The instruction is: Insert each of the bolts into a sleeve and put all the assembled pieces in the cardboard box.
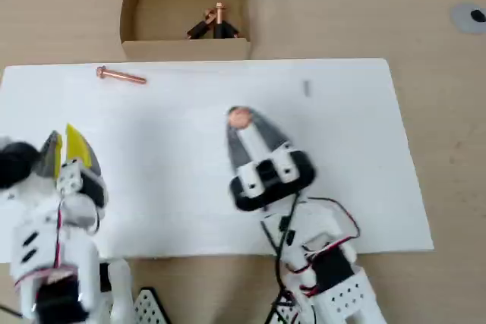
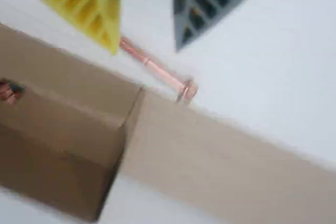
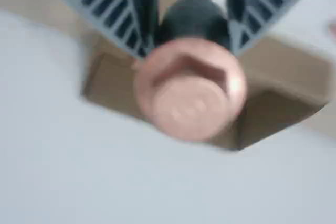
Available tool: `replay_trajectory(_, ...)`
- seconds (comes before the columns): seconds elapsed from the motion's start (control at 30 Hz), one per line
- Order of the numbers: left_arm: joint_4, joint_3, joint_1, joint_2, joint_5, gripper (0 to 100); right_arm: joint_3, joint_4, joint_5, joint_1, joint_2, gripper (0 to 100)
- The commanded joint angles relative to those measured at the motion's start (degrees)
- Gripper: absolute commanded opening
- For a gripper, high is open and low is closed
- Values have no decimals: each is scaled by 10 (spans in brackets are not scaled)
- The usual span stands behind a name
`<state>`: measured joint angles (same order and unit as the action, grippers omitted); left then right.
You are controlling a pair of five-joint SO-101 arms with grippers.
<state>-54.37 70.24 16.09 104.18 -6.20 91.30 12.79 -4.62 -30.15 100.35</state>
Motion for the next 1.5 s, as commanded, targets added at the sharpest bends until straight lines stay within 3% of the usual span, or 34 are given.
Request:
replay_trajectory(0.0,46,65,-14,0,-8,83,-142,-18,21,27,-101,9)
replay_trajectory(0.23,45,105,-59,0,-5,85,-411,-21,40,29,-414,9)
replay_trajectory(0.37,47,113,-60,0,42,85,-553,-21,40,29,-581,9)
replay_trajectory(0.63,45,114,-60,0,42,84,-817,-22,40,29,-869,9)
replay_trajectory(1.13,41,124,-59,0,45,83,-1163,-61,40,90,-1286,9)
replay_trajectory(1.47,41,125,-60,-1,45,83,-1385,-7,53,110,-1497,9)
